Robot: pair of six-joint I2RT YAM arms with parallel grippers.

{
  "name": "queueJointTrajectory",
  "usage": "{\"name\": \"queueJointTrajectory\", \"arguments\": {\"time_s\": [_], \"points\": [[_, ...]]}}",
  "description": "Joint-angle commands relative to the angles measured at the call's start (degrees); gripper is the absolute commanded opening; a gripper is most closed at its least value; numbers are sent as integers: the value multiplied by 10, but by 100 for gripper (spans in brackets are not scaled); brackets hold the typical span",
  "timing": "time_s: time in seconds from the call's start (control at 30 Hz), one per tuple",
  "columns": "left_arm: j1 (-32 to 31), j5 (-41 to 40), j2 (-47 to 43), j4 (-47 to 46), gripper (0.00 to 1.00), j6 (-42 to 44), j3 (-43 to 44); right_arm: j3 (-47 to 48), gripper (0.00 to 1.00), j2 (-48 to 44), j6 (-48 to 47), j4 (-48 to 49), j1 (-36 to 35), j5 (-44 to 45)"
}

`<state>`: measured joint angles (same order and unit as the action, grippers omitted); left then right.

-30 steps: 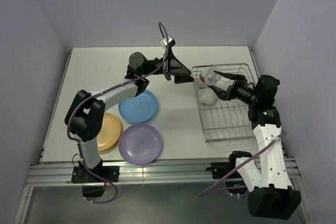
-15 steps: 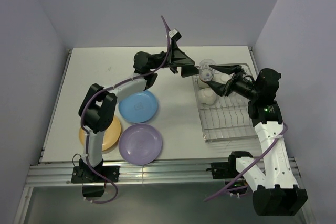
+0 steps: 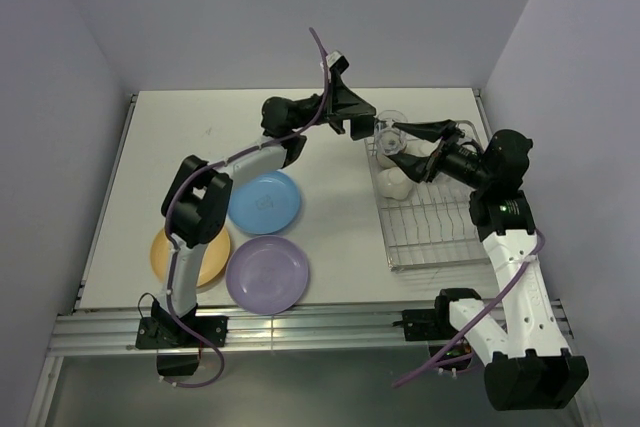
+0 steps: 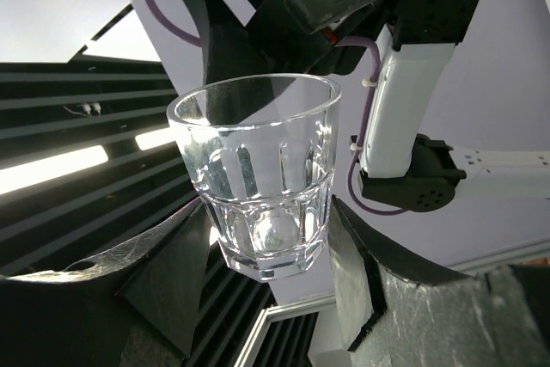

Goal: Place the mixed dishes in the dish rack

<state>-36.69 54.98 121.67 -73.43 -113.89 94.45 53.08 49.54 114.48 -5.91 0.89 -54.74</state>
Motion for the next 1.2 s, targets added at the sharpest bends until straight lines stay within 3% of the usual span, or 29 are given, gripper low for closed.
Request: {"name": "queueJointTrajectory", "arguments": {"time_s": [0.0,0.07,0.13,0.2,0.6,0.87,1.17], "points": [[-5,-28,2,-243,79,-136,21,-10,0,7,123,82,-4,-7],[-6,-47,3,-278,74,-149,11,-12,0,17,135,106,-4,-11],[-8,-69,5,-308,58,-172,0,-16,0,23,147,128,-4,-15],[-8,-94,2,-334,54,-187,-5,-31,0,22,169,158,-4,-18],[-30,-57,-49,-334,63,-185,-5,-77,0,11,259,252,0,-27],[-25,-44,-104,-333,52,-193,-49,-97,0,10,300,297,16,-39],[-25,-32,-148,-333,53,-197,-117,-88,0,18,311,306,20,-62]]}}
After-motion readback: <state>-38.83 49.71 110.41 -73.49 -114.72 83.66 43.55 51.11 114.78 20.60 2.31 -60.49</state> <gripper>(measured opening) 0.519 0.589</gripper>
